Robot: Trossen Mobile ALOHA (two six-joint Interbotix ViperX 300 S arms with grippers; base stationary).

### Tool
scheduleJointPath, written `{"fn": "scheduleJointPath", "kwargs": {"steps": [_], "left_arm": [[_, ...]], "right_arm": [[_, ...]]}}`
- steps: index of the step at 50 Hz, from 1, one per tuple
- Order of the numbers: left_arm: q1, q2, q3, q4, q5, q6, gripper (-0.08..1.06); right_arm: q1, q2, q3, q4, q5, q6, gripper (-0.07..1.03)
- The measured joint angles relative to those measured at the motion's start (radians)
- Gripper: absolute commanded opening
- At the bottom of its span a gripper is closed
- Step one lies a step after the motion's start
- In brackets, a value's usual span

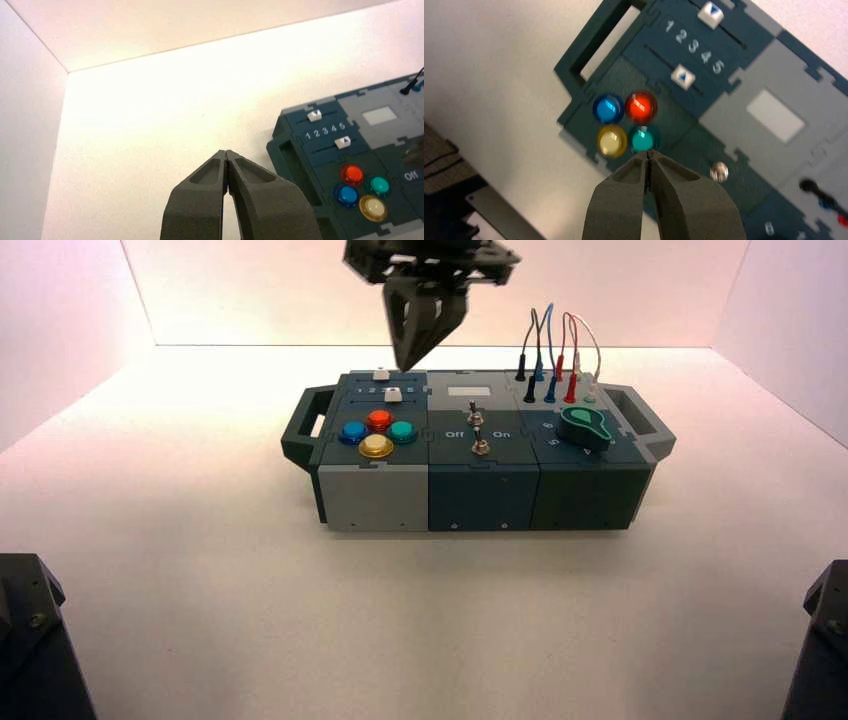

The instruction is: Move the bottom slider to position 5.

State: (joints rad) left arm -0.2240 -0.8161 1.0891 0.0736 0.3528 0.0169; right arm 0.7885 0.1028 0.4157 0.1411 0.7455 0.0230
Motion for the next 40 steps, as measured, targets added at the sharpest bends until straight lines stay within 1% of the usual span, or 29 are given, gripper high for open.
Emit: {"fn": "scheduleJointPath", "kwargs": {"steps": [7, 16, 22, 40], "left_arm": [[0.000, 0.060, -0.021, 0.000, 0.021, 0.000, -0.03], [0.000, 0.138, -0.048, 0.000, 0.044, 0.000, -0.03], [0.000, 0.150, -0.057, 0.000, 0.048, 0.000, -0.03], [0.000, 0.146, -0.057, 0.000, 0.055, 0.000, -0.03]], "right_arm": [[0.000, 0.077, -0.066, 0.012, 0.025, 0.002, -0.02], [0.000, 0.146, -0.126, 0.028, 0.055, 0.002, -0.02], [0.000, 0.175, -0.161, 0.037, 0.058, 0.002, -0.02], [-0.003, 0.258, -0.245, 0.038, 0.074, 0.002, -0.02]]}}
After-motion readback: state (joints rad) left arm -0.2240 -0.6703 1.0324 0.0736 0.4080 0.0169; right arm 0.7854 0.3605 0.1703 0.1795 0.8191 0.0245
